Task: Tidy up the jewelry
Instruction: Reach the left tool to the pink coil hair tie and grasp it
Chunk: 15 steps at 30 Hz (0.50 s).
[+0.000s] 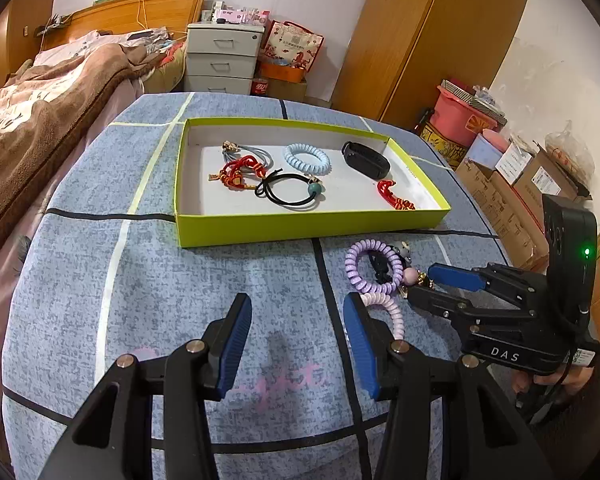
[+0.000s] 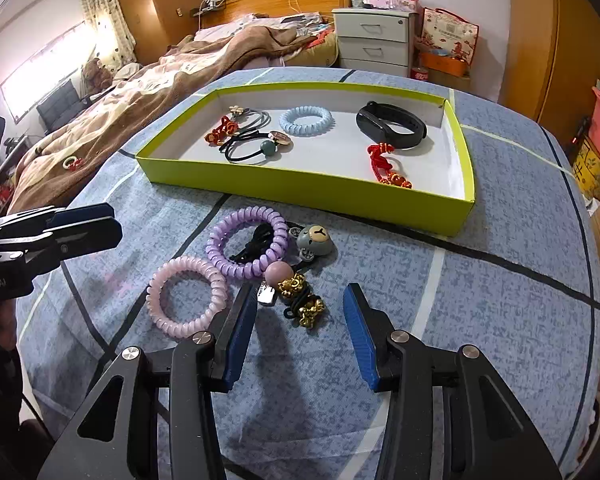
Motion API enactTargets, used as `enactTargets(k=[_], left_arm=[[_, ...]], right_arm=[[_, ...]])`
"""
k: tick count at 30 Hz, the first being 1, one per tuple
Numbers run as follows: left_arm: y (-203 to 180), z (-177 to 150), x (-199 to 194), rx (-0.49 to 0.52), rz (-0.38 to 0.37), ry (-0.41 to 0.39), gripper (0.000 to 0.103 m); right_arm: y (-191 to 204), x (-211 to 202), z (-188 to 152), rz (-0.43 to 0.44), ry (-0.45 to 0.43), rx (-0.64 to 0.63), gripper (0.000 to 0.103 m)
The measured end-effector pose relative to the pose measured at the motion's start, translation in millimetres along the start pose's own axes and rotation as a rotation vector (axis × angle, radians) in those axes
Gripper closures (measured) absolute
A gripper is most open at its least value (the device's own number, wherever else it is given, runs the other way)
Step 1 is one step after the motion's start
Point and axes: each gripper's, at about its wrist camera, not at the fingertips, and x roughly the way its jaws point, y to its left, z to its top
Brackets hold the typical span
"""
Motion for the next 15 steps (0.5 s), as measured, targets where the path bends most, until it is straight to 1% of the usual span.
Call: enactTargets(k=[5, 8, 11, 13, 14, 15], left_arm=[[-3.5, -2.2, 2.7, 0.003, -0.002, 0.012, 0.053], [-6.4, -4.0, 4.9, 0.005, -0.002, 0.022, 0.053], [-10.0, -5.5, 6.5, 0.010, 0.002, 0.029, 0.053], [-12.7, -6.2, 7.4, 0.013, 0.003, 0.033, 0.053], [-13.9, -6.8, 7.7, 0.015, 0.004, 0.035, 0.053], [-15.1, -7.1, 8.1, 0.018, 0.003, 0.036, 0.053]], right_arm=[[4.5, 0.4, -1.9, -0.025, 0.002, -0.044, 0.057], [6.1, -0.2, -2.3, -0.046, 0.002, -0.058, 0.063], [6.4, 0.0, -3.2, -0.042, 0.000, -0.064, 0.064], [5.4, -0.9, -3.6, -0.050, -0.001, -0.067, 0.071], [4.7, -1.5, -4.2, -0.052, -0.001, -0.068, 0.077], [3.8, -2.5, -5.0, -0.047, -0.004, -0.066, 0.080]])
